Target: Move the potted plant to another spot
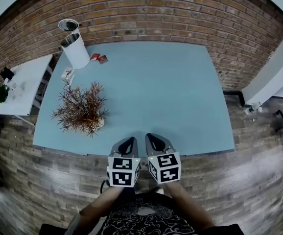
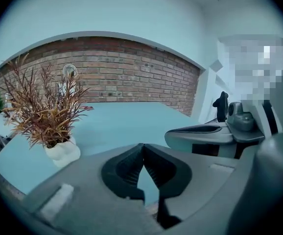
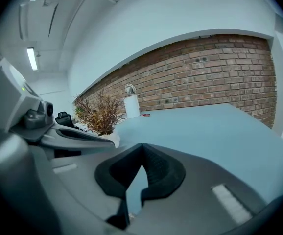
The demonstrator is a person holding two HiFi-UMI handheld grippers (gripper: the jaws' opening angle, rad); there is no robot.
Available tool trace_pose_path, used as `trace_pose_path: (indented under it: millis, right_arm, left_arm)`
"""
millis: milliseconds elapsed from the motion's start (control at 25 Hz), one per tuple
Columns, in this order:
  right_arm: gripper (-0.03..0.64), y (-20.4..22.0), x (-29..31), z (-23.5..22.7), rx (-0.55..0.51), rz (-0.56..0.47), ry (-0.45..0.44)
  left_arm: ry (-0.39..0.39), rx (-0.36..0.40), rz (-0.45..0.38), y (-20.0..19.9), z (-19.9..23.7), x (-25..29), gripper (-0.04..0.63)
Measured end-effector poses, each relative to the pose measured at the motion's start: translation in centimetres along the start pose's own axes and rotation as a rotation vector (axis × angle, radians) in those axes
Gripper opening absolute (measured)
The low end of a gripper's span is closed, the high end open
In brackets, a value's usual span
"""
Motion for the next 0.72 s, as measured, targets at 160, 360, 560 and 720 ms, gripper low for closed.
trace_pose_path:
  millis: [160, 360, 560, 720]
  right_arm:
    - [0.006, 0.2, -0.7, -0.4, -0.016, -0.002, -0.019]
    - [0.006, 0.7, -1.7, -1.0, -0.027, -0.005, -0.038]
    - [0.006, 1.5, -2.4, -1.6, -0.025, -0.007, -0.054]
    - [0.006, 2.1, -3.2, -2.1, -0.024, -0.004, -0.058]
  left_arm:
    - [-0.028, -0.010, -0.012, 0.1, -0.8, -0.1, -0.006]
    - [-0.049, -0.021, -0.022, 0.5, -2.1, -0.3, -0.006]
    - [-0.058, -0.015, -0.020, 1.0, -3.5, -0.3, -0.006]
    - [-0.059, -0.013, -0.021, 1.3, -4.6, -0.4, -0.006]
Point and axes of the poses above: the fingertips, and each gripper's own axes: x forward along the fingers, z to its left, y out of its underside, the point moved 10 cm from there along -x, backward along the fingers, and after that the axes turned 13 degrees about z, right-handed, at the moved point
